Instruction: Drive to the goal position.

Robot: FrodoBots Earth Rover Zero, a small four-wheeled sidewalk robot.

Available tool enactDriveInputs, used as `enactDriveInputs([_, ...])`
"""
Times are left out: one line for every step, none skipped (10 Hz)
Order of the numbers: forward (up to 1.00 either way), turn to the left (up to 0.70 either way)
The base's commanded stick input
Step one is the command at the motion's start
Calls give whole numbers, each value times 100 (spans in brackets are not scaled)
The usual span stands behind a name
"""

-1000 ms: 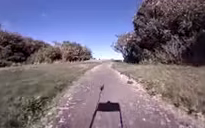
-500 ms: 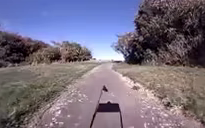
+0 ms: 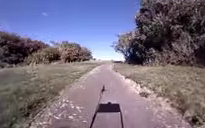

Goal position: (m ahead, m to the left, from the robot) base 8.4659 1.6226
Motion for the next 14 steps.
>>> enactDriveInputs([100, 1])
enactDriveInputs([100, 1])
enactDriveInputs([100, 1])
enactDriveInputs([100, 4])
enactDriveInputs([100, 24])
enactDriveInputs([100, 22])
enactDriveInputs([100, 1])
enactDriveInputs([100, 1])
enactDriveInputs([100, 1])
enactDriveInputs([100, 1])
enactDriveInputs([100, 1])
enactDriveInputs([100, 1])
enactDriveInputs([100, 1])
enactDriveInputs([100, 1])
